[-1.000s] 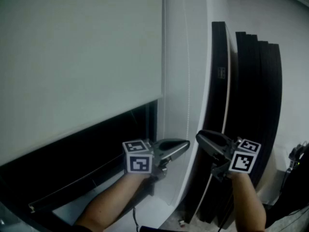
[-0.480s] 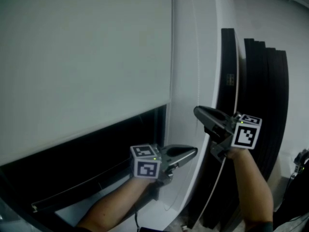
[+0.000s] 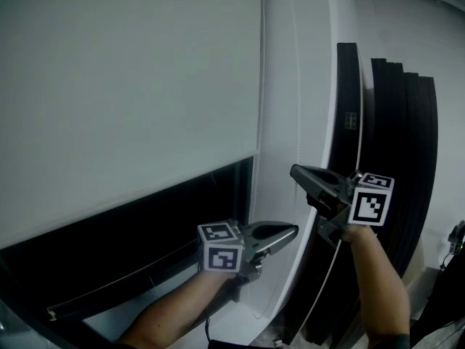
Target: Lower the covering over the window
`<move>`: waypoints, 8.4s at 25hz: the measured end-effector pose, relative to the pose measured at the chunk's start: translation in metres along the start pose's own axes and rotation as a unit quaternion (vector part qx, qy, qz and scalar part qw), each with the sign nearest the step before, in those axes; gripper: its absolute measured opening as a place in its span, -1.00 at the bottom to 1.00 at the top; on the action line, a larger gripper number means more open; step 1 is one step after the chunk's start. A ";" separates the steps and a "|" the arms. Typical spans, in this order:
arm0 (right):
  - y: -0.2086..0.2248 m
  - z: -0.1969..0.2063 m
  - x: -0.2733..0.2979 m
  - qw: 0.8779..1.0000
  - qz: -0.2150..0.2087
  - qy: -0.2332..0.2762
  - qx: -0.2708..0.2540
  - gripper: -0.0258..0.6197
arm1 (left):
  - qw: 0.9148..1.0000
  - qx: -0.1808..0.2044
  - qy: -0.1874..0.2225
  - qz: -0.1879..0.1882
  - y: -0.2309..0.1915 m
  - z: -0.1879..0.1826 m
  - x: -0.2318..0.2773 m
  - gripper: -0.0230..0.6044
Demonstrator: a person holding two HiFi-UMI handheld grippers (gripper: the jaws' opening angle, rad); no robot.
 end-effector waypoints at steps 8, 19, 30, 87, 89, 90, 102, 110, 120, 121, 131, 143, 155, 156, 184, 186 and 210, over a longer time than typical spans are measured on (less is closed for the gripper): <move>-0.005 0.027 -0.008 1.000 0.019 -0.007 -0.006 -0.97 | 1.000 -0.014 -0.003 0.008 0.009 0.024 -0.008 -0.93; -0.011 0.083 -0.027 0.999 0.032 -0.008 0.005 -0.97 | 0.999 -0.053 -0.005 0.011 0.035 0.075 -0.023 -0.93; -0.010 0.141 -0.048 0.998 0.045 -0.034 0.029 -0.96 | 0.996 -0.063 -0.066 0.005 0.062 0.123 -0.029 -0.93; -0.008 0.245 -0.079 0.992 0.067 -0.045 0.092 -0.97 | 0.998 0.034 0.016 -0.041 0.003 -0.007 0.009 -0.89; -0.005 0.245 -0.078 0.993 0.066 -0.042 0.094 -0.97 | 0.999 0.035 0.010 -0.039 0.002 -0.001 0.009 -0.89; -0.004 0.245 -0.077 0.993 0.065 -0.042 0.094 -0.97 | 0.999 0.032 0.010 -0.037 0.002 0.002 0.008 -0.89; 0.000 0.256 -0.076 0.990 0.071 -0.064 0.099 -0.97 | 0.999 0.029 -0.021 -0.036 0.008 0.045 0.002 -0.89; 0.012 0.284 -0.086 0.985 0.091 -0.082 0.122 -0.97 | 0.997 0.040 -0.058 -0.043 0.011 0.074 -0.005 -0.89; 0.012 0.347 -0.096 0.971 0.103 -0.125 0.175 -0.97 | 0.995 -0.003 -0.082 -0.050 0.037 0.134 -0.031 -0.89; 0.010 0.354 -0.097 0.969 0.104 -0.134 0.178 -0.97 | 0.995 -0.003 -0.090 -0.052 0.042 0.139 -0.032 -0.89; -0.005 0.411 -0.108 0.953 0.111 -0.196 0.201 -0.96 | 0.989 -0.044 -0.130 -0.047 0.078 0.186 -0.053 -0.89; -0.011 0.261 -0.119 0.981 0.106 -0.149 0.068 -0.73 | 0.991 -0.051 -0.122 -0.027 0.086 0.177 -0.051 -0.90; -0.019 0.063 -0.052 0.998 0.060 -0.028 -0.009 -0.48 | 0.993 -0.044 -0.113 -0.003 0.102 0.175 -0.046 -0.90; -0.019 0.057 -0.047 0.998 0.052 -0.027 -0.008 -0.48 | 0.993 -0.042 -0.114 -0.002 0.102 0.175 -0.046 -0.90; -0.005 0.062 -0.018 0.999 0.037 -0.019 -0.012 -0.97 | 0.991 -0.084 -0.104 -0.021 0.092 0.189 -0.052 -0.90; -0.004 0.070 -0.018 0.999 0.039 -0.023 -0.006 -0.97 | 0.990 -0.086 -0.114 -0.020 0.094 0.194 -0.054 -0.90; -0.003 0.119 -0.047 0.997 0.066 -0.015 0.025 -0.96 | 0.987 -0.082 -0.073 -0.120 0.063 0.154 -0.081 -0.89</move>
Point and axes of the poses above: the fingertips, and each gripper's own axes: x forward along the fingers, y to its right, z out of its underside, the point moved 10 cm from there along -x, backward along the fingers, and after that the axes turned 12 degrees about x, right-handed, at the moved point
